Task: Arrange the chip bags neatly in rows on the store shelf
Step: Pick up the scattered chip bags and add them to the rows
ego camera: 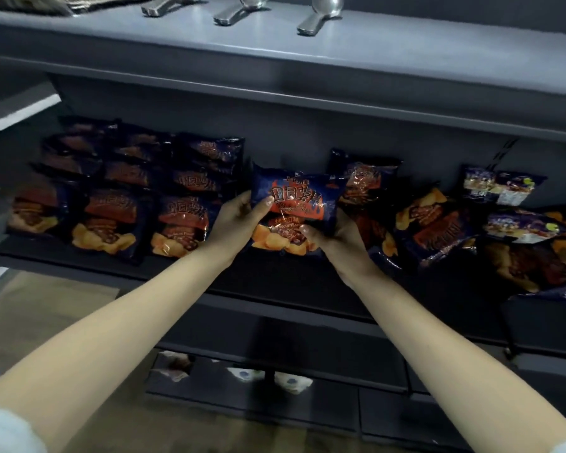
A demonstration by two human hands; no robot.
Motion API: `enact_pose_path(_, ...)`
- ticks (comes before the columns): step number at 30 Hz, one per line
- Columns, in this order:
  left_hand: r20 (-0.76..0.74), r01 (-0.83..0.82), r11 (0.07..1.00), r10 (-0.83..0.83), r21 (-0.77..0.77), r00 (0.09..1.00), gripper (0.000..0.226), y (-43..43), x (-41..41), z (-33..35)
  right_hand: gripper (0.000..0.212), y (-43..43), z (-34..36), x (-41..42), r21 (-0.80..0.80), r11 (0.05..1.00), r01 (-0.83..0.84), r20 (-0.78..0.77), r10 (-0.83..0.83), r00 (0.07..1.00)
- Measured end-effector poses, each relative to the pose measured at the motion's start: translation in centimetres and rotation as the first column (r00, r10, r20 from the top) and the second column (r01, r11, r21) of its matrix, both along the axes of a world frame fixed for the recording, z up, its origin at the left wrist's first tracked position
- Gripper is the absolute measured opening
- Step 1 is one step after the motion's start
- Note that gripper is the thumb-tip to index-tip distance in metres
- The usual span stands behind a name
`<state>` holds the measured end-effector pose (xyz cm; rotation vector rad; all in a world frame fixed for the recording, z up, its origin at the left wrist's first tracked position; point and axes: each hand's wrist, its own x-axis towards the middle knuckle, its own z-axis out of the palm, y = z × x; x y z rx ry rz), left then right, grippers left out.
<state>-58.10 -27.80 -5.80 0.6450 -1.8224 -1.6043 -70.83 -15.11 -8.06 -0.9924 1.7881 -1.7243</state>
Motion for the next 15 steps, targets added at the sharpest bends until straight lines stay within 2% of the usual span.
enact_pose_path(3,0.039,-0.042,0.994,0.046,-0.097,0.998,0.031,-0.3,-0.2,-0.4,0.042,-0.6,-0.5,0.5,0.032,0.999,0.037,0.03,-0.038,0.999)
enact_pose_path(7,0.099,-0.056,0.996,0.063,-0.063,0.993,0.037,-0.5,-0.9,-1.5,0.051,-0.9,-1.4,0.4,0.105,0.993,0.046,0.05,-0.052,0.997)
enact_pose_path(11,0.176,-0.01,0.998,0.019,-0.054,0.984,0.038,-1.0,-1.0,-2.8,0.057,-0.6,-2.8,1.0,0.2,0.98,0.02,0.092,-0.039,0.995)
enact_pose_path(15,0.28,0.067,0.994,-0.04,-0.088,0.959,0.053,-1.1,-0.4,-4.2,0.055,-0.5,-4.4,2.5,0.289,0.954,0.081,0.124,-0.122,0.985)
